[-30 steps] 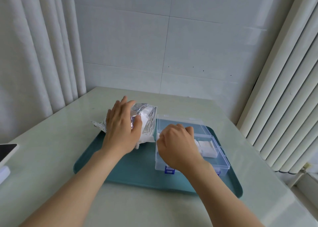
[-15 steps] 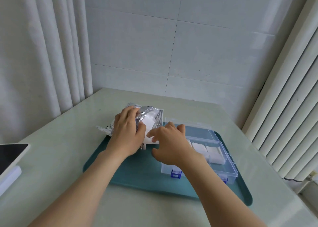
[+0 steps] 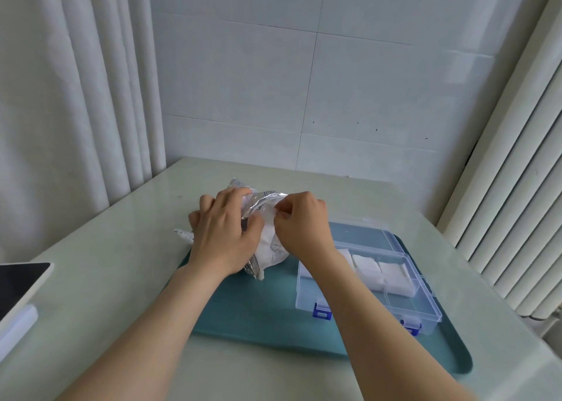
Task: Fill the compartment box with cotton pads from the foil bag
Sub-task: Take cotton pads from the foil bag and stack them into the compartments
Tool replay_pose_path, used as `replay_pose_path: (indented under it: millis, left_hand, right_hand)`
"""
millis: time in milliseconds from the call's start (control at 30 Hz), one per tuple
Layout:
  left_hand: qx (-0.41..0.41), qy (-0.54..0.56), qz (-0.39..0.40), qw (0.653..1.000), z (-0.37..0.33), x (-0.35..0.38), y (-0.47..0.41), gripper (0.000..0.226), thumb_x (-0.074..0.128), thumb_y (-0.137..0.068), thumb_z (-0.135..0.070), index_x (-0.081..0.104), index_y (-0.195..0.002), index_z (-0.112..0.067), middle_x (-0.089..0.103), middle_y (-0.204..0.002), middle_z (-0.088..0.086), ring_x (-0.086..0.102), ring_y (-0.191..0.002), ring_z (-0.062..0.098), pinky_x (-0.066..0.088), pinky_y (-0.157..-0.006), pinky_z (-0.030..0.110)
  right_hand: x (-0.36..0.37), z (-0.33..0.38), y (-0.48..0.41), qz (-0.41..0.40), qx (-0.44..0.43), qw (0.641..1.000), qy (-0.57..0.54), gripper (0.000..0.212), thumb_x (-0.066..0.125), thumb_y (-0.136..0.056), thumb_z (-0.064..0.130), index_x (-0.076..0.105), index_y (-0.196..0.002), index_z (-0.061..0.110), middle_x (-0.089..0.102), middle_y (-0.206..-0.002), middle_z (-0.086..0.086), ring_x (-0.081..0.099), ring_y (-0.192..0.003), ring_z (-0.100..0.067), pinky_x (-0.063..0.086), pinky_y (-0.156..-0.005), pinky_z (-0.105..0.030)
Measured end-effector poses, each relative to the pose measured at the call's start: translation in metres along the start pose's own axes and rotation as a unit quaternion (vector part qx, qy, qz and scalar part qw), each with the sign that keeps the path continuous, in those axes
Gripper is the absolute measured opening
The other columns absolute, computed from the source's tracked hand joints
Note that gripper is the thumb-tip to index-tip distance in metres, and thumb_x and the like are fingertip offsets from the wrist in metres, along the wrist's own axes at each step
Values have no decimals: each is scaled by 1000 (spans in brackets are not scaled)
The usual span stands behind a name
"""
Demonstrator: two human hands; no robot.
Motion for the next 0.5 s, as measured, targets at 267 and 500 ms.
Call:
replay_pose_path:
  millis: [267, 500]
  left_hand:
    - [51, 58, -11, 997, -4, 7, -3, 35, 45, -99, -28, 59, -127, -10, 57, -130, 7, 51, -119, 24, 44, -105, 44]
    - [14, 58, -30, 998, -5, 5, -7, 32, 38, -110, -22, 63, -127, -10, 57, -128, 7, 43, -114, 20, 35, -103, 34]
  right_hand:
    - [11, -18, -5, -28, 114, 992, -54, 26, 63, -76, 2, 41, -64, 8, 31, -59, -5, 26, -62, -27, 20, -47, -30]
    - [16, -24, -3, -32, 151, 957, -244, 39, 74, -81, 6, 69, -117, 20, 70, -104, 12, 68, -99, -11, 54, -84, -23]
Point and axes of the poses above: each hand's wrist, its own y-axis away from the middle knuckle, its own x-axis out of the palm, z = x × y, the point moved 7 cm from there along -y, towards the middle knuckle
